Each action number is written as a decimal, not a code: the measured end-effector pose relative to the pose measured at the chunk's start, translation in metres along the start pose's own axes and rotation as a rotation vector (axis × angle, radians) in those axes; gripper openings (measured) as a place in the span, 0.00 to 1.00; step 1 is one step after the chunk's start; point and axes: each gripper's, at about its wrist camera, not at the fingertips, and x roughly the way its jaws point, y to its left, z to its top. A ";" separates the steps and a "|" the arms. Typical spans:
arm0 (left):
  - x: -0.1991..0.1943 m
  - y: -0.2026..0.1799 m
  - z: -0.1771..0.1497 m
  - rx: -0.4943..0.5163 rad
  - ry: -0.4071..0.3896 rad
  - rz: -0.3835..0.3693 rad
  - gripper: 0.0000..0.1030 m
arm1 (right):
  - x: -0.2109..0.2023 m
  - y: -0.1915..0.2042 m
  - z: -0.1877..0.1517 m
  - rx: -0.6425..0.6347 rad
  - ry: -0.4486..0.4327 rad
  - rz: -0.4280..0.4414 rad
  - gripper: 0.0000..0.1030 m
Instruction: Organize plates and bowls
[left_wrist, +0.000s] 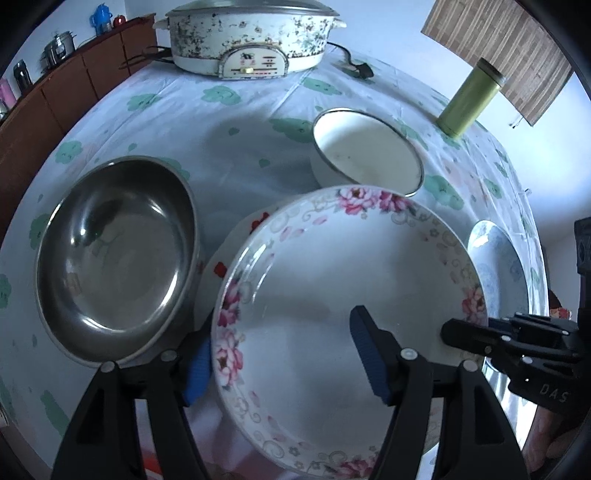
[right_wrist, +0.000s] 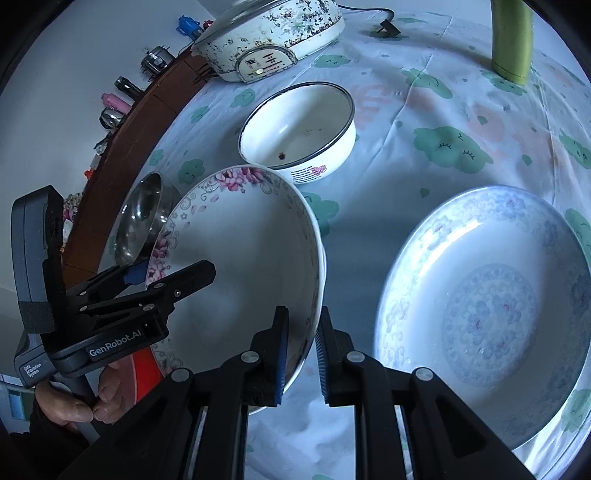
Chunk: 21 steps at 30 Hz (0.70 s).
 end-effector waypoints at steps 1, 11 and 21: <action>0.000 0.000 -0.001 0.003 -0.001 -0.001 0.66 | -0.001 -0.001 -0.002 0.006 0.002 0.014 0.16; 0.003 -0.004 -0.001 0.008 0.002 0.039 0.66 | 0.002 -0.004 -0.008 0.036 -0.011 0.009 0.16; -0.002 -0.007 0.002 0.045 -0.026 0.087 0.66 | 0.003 -0.002 -0.008 0.019 -0.036 -0.014 0.17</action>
